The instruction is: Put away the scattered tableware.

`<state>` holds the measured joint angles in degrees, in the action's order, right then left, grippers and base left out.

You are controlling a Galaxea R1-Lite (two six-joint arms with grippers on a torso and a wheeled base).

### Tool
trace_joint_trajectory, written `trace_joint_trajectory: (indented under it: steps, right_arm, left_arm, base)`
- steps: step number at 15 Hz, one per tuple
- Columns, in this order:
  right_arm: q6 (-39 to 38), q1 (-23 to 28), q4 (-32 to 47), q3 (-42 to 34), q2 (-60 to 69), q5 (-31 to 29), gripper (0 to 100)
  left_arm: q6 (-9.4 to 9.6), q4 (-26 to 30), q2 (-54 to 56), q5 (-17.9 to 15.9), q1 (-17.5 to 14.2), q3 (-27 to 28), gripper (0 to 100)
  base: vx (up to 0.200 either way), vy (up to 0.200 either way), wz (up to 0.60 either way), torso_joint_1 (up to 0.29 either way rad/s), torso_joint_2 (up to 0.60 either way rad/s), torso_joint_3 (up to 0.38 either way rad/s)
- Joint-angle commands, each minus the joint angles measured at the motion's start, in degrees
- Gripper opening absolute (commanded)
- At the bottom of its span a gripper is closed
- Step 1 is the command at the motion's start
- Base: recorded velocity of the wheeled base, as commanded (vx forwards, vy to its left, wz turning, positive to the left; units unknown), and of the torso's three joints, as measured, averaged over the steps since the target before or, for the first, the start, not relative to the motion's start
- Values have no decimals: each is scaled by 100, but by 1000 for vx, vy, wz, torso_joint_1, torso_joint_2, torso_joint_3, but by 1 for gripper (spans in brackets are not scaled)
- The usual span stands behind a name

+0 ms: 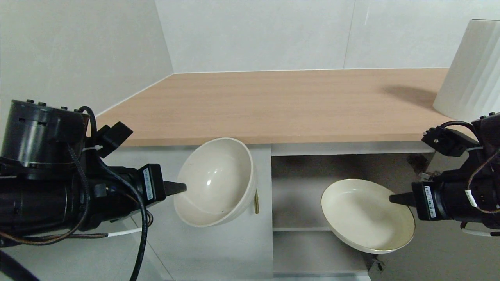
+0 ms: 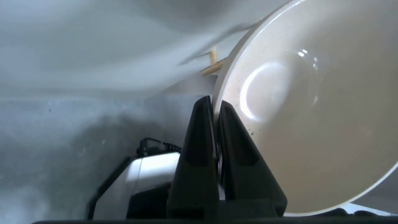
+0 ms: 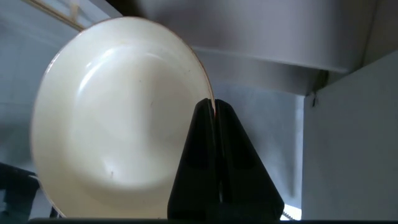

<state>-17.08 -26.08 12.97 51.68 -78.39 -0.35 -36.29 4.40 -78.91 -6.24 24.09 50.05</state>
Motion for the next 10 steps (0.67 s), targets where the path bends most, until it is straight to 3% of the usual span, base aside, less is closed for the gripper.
trace_joint_trajectory:
  steps: [1,3,10]
  right_arm:
    - [3,-3,4,-26,-10,0,0]
    - [12,-3,-58,-44,-10,0,0]
    - [12,-29,-67,-70,-432,9,0]
  left_arm:
    - [-1,-1,-10,0,-1,-4,0]
    - [-1,-1,-10,0,-1,-4,0]
    - [-1,-1,-10,0,-1,-4,0]
  base:
    - [0,0,0,-110,442,344]
    - [0,0,0,-37,261,200]
    - [0,0,0,-9,29,19]
